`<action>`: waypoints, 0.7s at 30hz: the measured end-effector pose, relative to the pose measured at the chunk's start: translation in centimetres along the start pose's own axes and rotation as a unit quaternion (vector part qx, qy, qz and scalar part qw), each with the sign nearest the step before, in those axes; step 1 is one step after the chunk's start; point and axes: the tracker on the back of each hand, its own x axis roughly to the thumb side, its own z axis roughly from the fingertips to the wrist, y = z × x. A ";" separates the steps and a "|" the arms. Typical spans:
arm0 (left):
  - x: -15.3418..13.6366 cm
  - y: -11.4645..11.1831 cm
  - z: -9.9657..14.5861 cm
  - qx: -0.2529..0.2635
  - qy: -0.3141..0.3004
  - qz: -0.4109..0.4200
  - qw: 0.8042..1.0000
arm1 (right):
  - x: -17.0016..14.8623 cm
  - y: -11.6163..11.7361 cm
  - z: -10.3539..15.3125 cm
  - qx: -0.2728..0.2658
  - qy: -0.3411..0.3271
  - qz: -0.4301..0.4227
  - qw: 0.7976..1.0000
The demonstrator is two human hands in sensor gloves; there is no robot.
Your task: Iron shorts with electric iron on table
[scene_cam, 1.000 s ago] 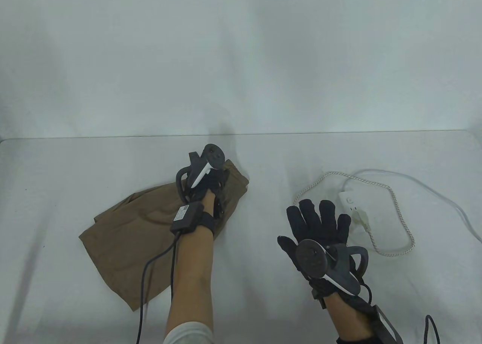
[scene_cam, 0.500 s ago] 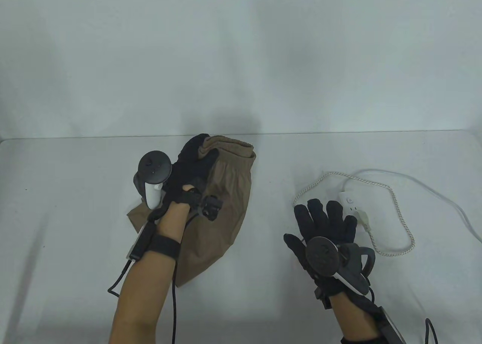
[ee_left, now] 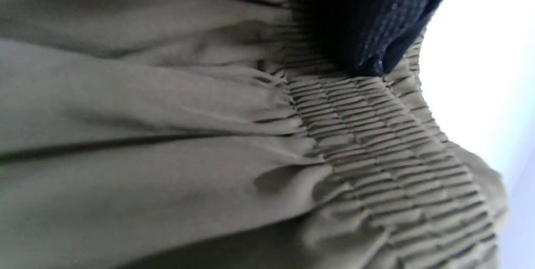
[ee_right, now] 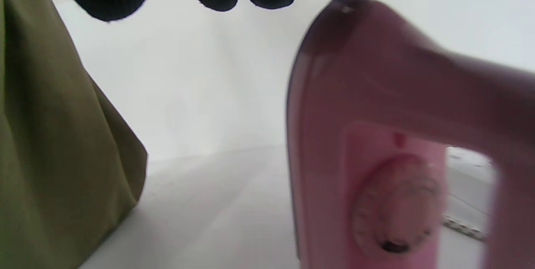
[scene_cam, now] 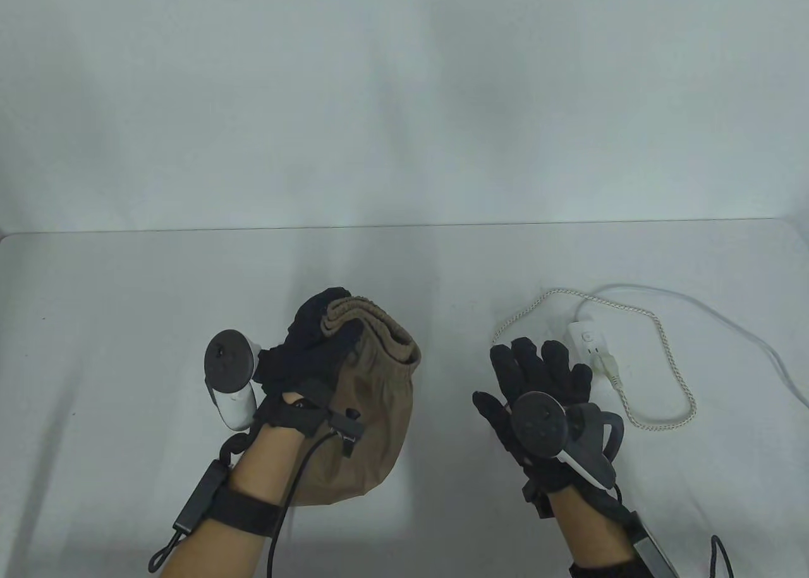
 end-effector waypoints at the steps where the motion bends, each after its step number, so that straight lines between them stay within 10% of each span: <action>1: -0.4 -0.2 0.1 -0.006 0.012 0.009 1.000 | 0.5 -0.2 -0.4 -0.005 -0.005 -0.011 1.000; 8: -1.3 -1.0 0.6 -0.069 0.020 0.017 0.997 | 2.4 -2.9 -4.2 0.001 -0.044 -0.215 0.976; 21: -1.3 -1.2 0.5 -0.092 -0.011 -0.031 0.995 | 6.1 0.8 -8.5 0.204 -0.211 -0.512 0.808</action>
